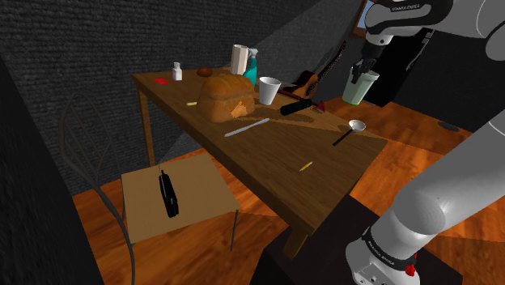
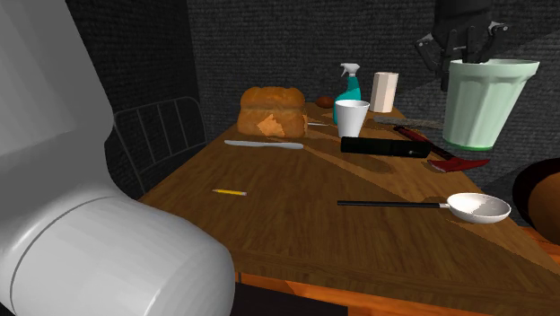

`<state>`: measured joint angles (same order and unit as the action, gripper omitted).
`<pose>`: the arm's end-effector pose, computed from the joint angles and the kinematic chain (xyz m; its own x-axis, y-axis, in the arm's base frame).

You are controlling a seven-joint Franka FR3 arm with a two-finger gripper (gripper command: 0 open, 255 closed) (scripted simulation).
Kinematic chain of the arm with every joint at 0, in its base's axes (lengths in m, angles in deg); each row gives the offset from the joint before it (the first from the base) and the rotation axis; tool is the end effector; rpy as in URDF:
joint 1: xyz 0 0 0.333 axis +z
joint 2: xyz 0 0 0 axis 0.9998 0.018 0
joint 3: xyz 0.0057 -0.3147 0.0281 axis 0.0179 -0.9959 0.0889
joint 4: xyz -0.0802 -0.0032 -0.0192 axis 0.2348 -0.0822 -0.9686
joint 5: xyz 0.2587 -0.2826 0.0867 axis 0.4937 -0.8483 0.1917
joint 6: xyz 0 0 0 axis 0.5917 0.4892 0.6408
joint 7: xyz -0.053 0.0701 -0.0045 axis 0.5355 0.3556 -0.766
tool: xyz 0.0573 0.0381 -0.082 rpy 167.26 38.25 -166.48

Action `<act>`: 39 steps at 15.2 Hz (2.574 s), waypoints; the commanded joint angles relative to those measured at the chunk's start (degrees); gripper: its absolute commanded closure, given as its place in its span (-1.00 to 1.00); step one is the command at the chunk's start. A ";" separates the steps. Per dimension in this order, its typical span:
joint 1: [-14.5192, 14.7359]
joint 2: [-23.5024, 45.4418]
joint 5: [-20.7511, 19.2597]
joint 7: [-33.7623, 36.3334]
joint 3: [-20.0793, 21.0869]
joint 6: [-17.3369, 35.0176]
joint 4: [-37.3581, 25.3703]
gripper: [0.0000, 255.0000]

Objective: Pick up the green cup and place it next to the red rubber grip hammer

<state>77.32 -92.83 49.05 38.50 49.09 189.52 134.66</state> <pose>0.4054 -0.3630 0.5973 0.9886 -0.0853 0.1242 -0.1083 -0.9753 0.1926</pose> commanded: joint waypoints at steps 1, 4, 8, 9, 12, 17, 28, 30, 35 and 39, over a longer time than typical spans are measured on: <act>-0.07 -0.06 -0.10 0.12 -0.09 1.65 1.61 1.00; -0.14 -0.12 -0.27 0.39 -0.17 3.94 3.97 1.00; -0.25 -0.01 -0.42 0.68 -0.33 7.00 6.93 1.00; -0.27 0.06 -0.45 0.74 -0.37 7.76 7.64 1.00; -0.35 0.33 -0.49 0.90 -0.52 10.05 9.68 1.00; -0.47 1.07 -0.44 1.08 -0.80 13.88 12.84 1.00; -0.54 1.75 -0.31 1.12 -1.00 16.46 14.78 1.00; -0.54 1.73 -0.33 1.14 -0.99 16.44 14.79 -1.00; -0.45 0.69 -0.76 1.46 -0.69 14.59 13.92 -1.00; -0.22 -1.83 -1.67 2.17 0.21 9.36 11.11 -1.00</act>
<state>77.05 -94.36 47.49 40.54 49.14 199.71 146.21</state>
